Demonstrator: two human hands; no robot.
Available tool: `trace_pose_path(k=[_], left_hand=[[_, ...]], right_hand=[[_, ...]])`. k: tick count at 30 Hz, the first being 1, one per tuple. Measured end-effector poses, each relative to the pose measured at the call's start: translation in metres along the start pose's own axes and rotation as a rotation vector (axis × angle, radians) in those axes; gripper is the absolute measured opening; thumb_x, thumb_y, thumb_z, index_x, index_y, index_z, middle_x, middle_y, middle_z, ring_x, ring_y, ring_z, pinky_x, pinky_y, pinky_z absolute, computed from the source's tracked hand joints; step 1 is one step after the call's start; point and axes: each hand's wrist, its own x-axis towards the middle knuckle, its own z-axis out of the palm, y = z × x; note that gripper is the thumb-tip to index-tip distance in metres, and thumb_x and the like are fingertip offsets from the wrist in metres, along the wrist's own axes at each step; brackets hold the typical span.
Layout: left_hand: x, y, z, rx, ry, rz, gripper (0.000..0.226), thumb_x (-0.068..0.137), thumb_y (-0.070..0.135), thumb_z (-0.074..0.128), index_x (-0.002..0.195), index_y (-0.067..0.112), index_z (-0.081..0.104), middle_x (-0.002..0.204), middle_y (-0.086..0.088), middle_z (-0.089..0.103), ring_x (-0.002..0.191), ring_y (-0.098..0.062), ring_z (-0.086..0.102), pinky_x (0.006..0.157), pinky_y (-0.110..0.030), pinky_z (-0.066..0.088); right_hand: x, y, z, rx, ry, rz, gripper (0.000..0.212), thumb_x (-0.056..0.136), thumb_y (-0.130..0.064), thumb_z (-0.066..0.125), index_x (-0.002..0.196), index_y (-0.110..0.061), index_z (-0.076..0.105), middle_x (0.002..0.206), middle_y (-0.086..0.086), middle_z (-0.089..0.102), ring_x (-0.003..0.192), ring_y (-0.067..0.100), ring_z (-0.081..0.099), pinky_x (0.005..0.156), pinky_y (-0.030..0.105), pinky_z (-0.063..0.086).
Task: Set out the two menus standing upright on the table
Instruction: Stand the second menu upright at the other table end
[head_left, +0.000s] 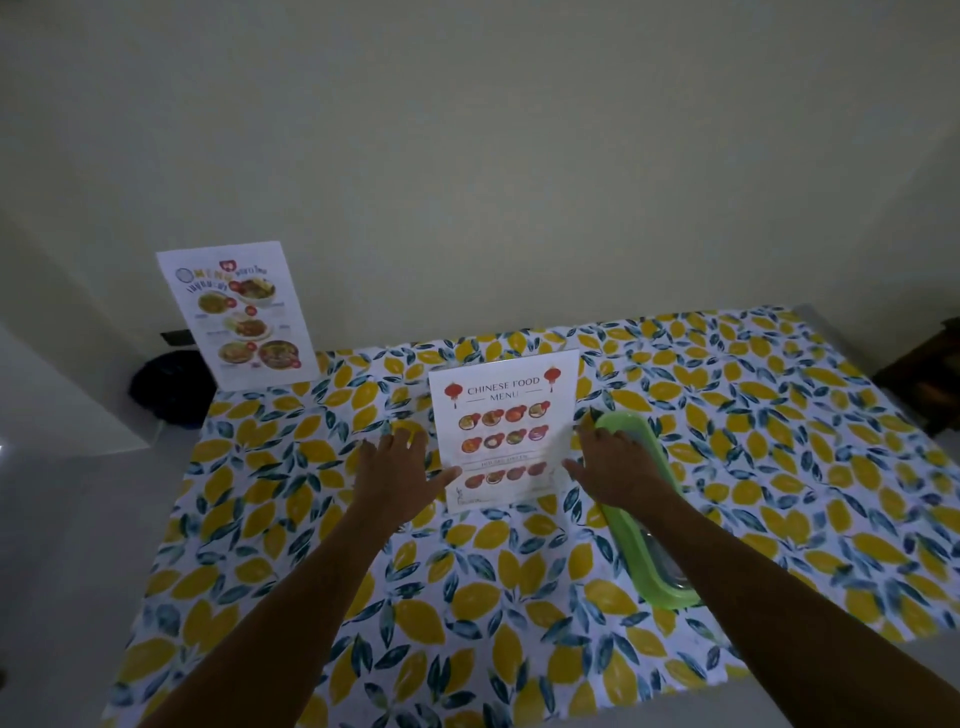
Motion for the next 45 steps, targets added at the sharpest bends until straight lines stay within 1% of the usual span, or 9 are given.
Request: trace_pose_path(k=[7, 12, 16, 20, 25, 31, 34, 40, 45], left_hand=[[0.019, 0.008, 0.006, -0.064, 0.003, 0.068, 0.078, 0.083, 0.078, 0.036, 0.124, 0.014, 0.052, 0.122, -0.007, 0.060, 0.111, -0.028, 0.057, 0.092, -0.045, 0.043], [0.030, 0.007, 0.004, -0.162, -0.056, 0.119, 0.051, 0.092, 0.061, 0.045, 0.118, 0.021, 0.063, 0.101, -0.004, 0.072, 0.091, -0.024, 0.067, 0.073, -0.034, 0.050], [0.038, -0.003, 0.002, -0.160, -0.091, 0.138, 0.046, 0.092, 0.061, 0.044, 0.109, 0.025, 0.068, 0.093, -0.001, 0.073, 0.082, -0.022, 0.068, 0.063, -0.031, 0.049], [0.049, -0.005, -0.017, -0.205, -0.034, 0.145, 0.039, 0.092, 0.057, 0.049, 0.110, 0.028, 0.069, 0.096, -0.001, 0.074, 0.084, -0.021, 0.067, 0.063, -0.032, 0.050], [0.065, -0.002, -0.051, -0.205, 0.035, 0.177, 0.044, 0.091, 0.061, 0.047, 0.110, 0.029, 0.070, 0.095, 0.001, 0.074, 0.080, -0.019, 0.067, 0.062, -0.032, 0.053], [0.093, 0.023, -0.087, -0.265, 0.123, 0.243, 0.037, 0.090, 0.056, 0.054, 0.110, 0.030, 0.070, 0.098, 0.003, 0.075, 0.080, -0.018, 0.067, 0.063, -0.030, 0.052], [0.104, 0.047, -0.103, -0.279, 0.141, 0.266, 0.035, 0.089, 0.057, 0.055, 0.104, 0.030, 0.072, 0.093, 0.003, 0.075, 0.077, -0.017, 0.067, 0.063, -0.032, 0.054], [0.124, 0.113, -0.130, -0.315, 0.202, 0.323, 0.035, 0.087, 0.055, 0.060, 0.092, 0.023, 0.072, 0.078, 0.000, 0.074, 0.065, -0.019, 0.065, 0.055, -0.029, 0.045], [0.149, 0.187, -0.148, -0.295, 0.215, 0.355, 0.043, 0.085, 0.063, 0.056, 0.087, 0.023, 0.069, 0.074, 0.001, 0.072, 0.063, -0.019, 0.065, 0.060, -0.032, 0.053]], right_hand=[[0.033, 0.005, 0.005, 0.069, -0.042, 0.042, 0.061, 0.092, -0.047, 0.055, 0.136, -0.009, 0.039, 0.125, 0.016, 0.063, 0.115, 0.036, 0.060, 0.093, 0.046, 0.050], [0.048, 0.002, 0.008, 0.236, -0.020, 0.066, 0.033, 0.097, -0.031, 0.051, 0.122, -0.009, 0.053, 0.112, 0.017, 0.068, 0.102, 0.034, 0.065, 0.081, 0.037, 0.049], [0.051, 0.004, 0.002, 0.289, 0.013, 0.036, 0.024, 0.098, -0.029, 0.050, 0.107, -0.010, 0.061, 0.101, 0.016, 0.071, 0.093, 0.033, 0.068, 0.079, 0.039, 0.055], [0.057, 0.003, -0.013, 0.273, 0.048, 0.020, 0.025, 0.098, -0.027, 0.050, 0.107, -0.007, 0.061, 0.104, 0.017, 0.071, 0.094, 0.034, 0.066, 0.075, 0.037, 0.049], [0.061, 0.011, -0.041, 0.270, 0.149, 0.000, 0.024, 0.097, -0.030, 0.049, 0.105, -0.011, 0.060, 0.100, 0.015, 0.072, 0.089, 0.033, 0.067, 0.071, 0.037, 0.052], [0.051, 0.036, -0.072, 0.277, 0.231, 0.019, 0.024, 0.097, -0.031, 0.050, 0.106, -0.012, 0.061, 0.101, 0.011, 0.073, 0.089, 0.030, 0.068, 0.069, 0.034, 0.052], [0.046, 0.058, -0.092, 0.257, 0.276, 0.053, 0.025, 0.098, -0.031, 0.049, 0.106, -0.010, 0.061, 0.102, 0.013, 0.072, 0.092, 0.033, 0.067, 0.068, 0.034, 0.048], [0.044, 0.120, -0.129, 0.244, 0.332, 0.112, 0.027, 0.097, -0.036, 0.047, 0.107, -0.013, 0.059, 0.099, 0.010, 0.073, 0.087, 0.031, 0.068, 0.072, 0.042, 0.057], [0.053, 0.197, -0.156, 0.240, 0.356, 0.130, 0.027, 0.097, -0.038, 0.048, 0.104, -0.016, 0.060, 0.095, 0.006, 0.074, 0.085, 0.028, 0.068, 0.071, 0.042, 0.058]])
